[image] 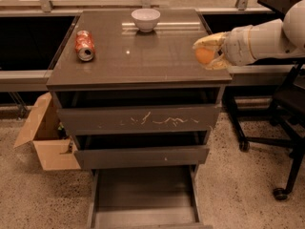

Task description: Pick orange from bottom drawer and place on counter

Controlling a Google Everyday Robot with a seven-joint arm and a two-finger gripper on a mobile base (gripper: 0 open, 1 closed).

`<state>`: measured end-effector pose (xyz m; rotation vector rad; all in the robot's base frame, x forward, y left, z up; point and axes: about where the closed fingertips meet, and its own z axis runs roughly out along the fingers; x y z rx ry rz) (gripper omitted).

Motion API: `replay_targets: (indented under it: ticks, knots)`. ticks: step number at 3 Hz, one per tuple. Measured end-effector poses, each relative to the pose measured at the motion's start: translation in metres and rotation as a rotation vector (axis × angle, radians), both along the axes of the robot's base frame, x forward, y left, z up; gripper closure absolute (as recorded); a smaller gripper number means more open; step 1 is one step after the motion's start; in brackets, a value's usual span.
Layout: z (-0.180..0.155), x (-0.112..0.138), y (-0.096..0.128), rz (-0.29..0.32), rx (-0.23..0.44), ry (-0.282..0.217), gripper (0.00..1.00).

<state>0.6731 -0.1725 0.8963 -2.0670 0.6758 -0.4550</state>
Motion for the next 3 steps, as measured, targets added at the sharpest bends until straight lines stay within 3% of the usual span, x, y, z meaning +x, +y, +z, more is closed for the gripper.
replay_targets:
  ticks: [1, 3]
  knots:
    - [0.014, 0.026, -0.002, -0.084, 0.13, 0.027, 1.0]
    - [0.017, 0.035, 0.009, -0.081, 0.168, 0.036, 1.0]
